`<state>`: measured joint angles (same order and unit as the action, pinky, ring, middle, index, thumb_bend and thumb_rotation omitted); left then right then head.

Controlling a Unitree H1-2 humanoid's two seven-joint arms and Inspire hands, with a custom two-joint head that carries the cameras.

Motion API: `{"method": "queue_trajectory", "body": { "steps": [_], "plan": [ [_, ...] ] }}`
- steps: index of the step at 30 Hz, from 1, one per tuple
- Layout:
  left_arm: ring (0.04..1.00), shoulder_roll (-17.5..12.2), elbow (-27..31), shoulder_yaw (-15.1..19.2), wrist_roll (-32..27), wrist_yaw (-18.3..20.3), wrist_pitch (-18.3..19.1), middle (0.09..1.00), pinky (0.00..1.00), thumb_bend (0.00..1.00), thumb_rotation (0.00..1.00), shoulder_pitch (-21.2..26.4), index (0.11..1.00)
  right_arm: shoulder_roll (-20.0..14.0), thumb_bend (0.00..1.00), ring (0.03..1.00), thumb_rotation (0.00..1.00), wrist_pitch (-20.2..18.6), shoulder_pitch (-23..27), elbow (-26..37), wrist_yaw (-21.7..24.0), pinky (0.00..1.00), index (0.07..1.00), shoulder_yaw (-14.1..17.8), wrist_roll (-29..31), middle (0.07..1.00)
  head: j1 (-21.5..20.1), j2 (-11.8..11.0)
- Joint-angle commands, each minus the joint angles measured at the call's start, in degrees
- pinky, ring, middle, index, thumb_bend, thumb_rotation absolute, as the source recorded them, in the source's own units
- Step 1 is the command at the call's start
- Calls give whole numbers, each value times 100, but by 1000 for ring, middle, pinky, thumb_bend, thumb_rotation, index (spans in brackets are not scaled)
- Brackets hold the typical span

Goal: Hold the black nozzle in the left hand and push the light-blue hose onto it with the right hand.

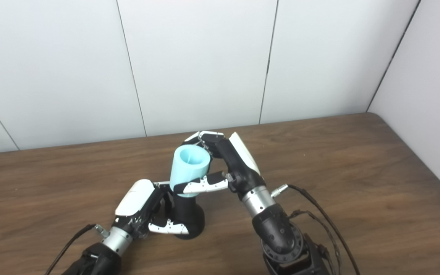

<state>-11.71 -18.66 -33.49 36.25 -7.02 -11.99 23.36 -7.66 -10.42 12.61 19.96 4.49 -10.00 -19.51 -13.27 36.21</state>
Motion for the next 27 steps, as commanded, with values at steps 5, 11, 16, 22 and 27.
{"method": "queue_trajectory", "body": {
  "steps": [5,11,16,22,27],
  "plan": [
    [348,-145,-354,-443,335,943,573,427,177,494,0,-757,526,-24,514,387,0,344,83,-34,68,298,527,-219,-276,487,-7,33],
    [349,-152,-314,-453,326,930,580,425,168,494,0,-767,524,-49,514,381,0,304,90,8,155,295,525,-316,-412,491,2,38],
    [352,-160,-307,-458,317,939,577,425,176,495,0,-763,524,-30,515,394,0,203,44,30,219,313,524,-331,-375,487,5,51],
    [345,-171,-267,-459,333,937,592,426,166,494,0,-769,524,-32,514,385,0,274,-19,11,207,298,536,-361,-370,478,-1,46],
    [347,-170,-265,-462,322,985,632,428,179,494,0,-760,526,-58,514,389,0,168,-41,99,251,299,535,-358,-396,478,-1,46]
  ]
}}
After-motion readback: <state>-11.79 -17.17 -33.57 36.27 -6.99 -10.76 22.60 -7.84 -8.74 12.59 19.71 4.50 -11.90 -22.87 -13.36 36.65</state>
